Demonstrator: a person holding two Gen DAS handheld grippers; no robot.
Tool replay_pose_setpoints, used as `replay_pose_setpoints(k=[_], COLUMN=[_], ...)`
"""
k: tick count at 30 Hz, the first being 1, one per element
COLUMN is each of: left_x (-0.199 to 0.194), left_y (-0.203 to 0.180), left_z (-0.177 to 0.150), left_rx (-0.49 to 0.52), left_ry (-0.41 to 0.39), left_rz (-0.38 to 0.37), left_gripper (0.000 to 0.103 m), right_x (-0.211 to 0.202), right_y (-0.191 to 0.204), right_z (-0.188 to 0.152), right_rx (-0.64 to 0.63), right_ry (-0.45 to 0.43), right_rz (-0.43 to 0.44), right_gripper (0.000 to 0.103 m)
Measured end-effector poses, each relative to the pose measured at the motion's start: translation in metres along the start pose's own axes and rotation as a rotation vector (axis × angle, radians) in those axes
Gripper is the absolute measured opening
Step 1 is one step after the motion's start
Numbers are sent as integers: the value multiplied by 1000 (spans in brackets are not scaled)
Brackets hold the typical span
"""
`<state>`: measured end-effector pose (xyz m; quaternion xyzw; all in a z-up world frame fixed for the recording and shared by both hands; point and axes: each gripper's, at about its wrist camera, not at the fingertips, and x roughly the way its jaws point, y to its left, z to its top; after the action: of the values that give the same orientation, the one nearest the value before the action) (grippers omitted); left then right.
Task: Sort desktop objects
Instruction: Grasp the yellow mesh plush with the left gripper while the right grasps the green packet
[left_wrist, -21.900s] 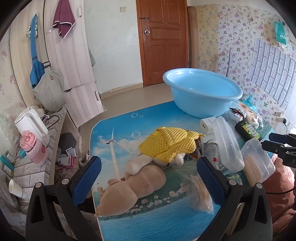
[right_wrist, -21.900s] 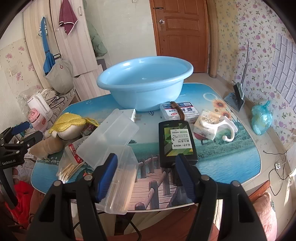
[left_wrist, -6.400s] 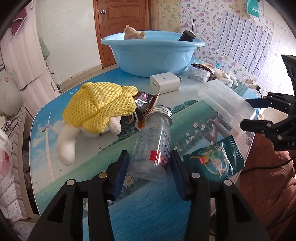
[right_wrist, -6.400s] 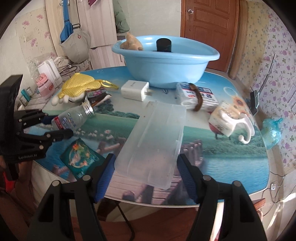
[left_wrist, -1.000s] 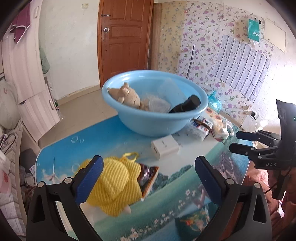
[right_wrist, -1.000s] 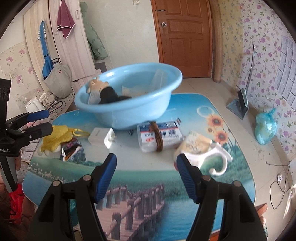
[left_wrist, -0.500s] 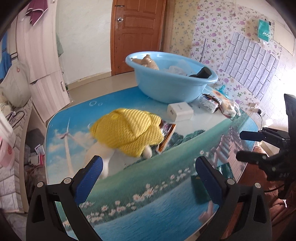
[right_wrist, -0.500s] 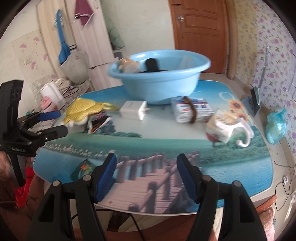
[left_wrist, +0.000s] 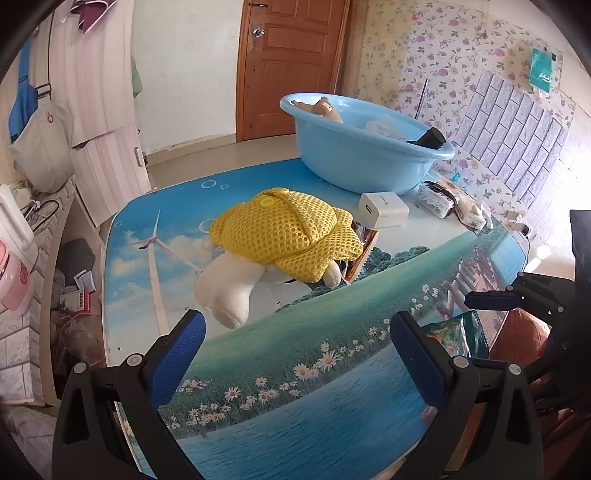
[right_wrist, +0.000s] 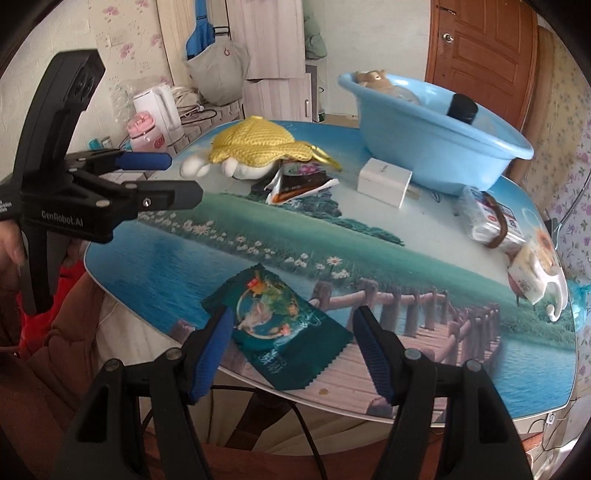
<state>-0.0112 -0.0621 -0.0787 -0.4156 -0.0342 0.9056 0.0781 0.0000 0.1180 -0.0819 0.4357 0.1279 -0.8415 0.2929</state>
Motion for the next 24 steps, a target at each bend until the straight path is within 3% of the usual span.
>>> replay_pose_setpoints(k=[10,14,19,24], left_x=[4,4,4,6], left_y=[10,14,16,18], left_z=[-1,-1,-2,1], left_rx=[-17,-28,-32,-32], left_ry=[3,4,3,0], left_rz=[12,17,21,18], left_gripper=[101,101,101,101], right_x=[-1,-11,1,7], right_y=[-16,-8,10,11], right_z=[3,0,-3,-2], right_rx=[69,13,-75,-76], right_ry=[-35,-62,-18,-7], right_rz=[-25,70,63,13], right_gripper=[68,68,68,68])
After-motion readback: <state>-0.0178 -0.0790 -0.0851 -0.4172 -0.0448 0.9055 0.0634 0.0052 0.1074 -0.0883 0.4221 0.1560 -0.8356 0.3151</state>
